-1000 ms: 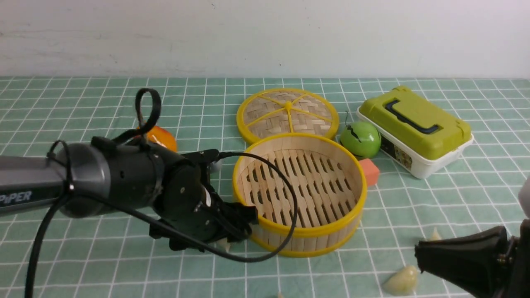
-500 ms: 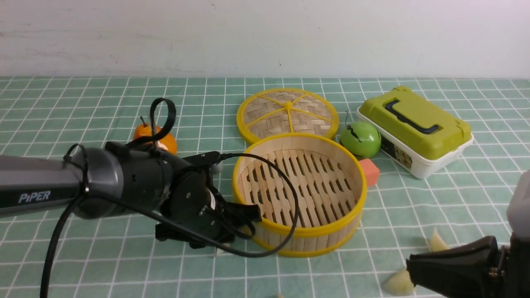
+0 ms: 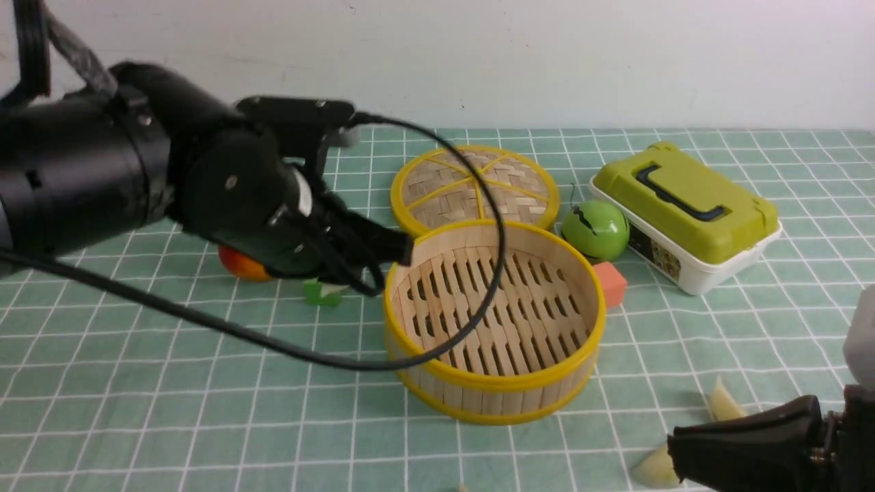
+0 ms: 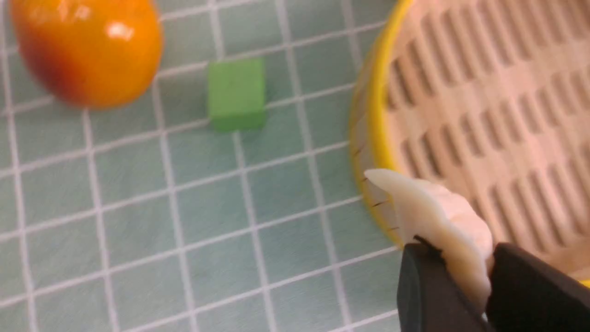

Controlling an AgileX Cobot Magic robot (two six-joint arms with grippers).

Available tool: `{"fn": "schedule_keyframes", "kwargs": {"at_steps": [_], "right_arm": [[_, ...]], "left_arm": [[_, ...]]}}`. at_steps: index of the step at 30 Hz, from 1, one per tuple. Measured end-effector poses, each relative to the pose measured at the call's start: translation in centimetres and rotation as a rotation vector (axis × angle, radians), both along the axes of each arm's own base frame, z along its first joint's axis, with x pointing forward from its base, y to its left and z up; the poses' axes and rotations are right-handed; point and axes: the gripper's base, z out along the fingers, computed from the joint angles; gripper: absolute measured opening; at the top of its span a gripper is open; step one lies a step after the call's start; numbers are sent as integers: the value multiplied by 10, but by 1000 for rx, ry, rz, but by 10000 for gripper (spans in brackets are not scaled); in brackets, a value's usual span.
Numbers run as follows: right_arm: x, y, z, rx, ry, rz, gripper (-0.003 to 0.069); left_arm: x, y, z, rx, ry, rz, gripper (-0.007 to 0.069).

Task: Put the dumplings into the steamer on the table with the blue tablecloth.
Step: 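Place the dumpling into the bamboo steamer basket with the left gripper, then reach for and grasp a dumpling on the table with the left gripper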

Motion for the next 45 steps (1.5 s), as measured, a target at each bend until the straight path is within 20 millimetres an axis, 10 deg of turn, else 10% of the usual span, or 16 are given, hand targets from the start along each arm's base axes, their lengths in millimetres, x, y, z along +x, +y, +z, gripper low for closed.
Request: {"fn": "schedule_keyframes", "kwargs": {"at_steps": [6,14,21,27,37,39,45], "right_arm": [[-18,1,31,93,-34,39,16],[-42,-3,41,40,-90,127,23],[-57,-5,36,-38,-81,214,29],[-58,-7,34,-74,-92,215,36],[-57,-9,32,-108,-104,204,41],[-57,-9,31,-125,-107,203,41],[-56,-11,33,-165,-129,195,50]], "left_arm": [[31,-61,14,-28,81,-143,153],[101,-120,-54,-13,197,-154,153],[126,-130,-101,40,227,-57,155],[127,-130,-105,38,235,-23,304],[101,-114,-33,64,217,-123,465],[73,-107,12,76,169,-267,461],[-10,-108,41,173,149,-654,449]]}}
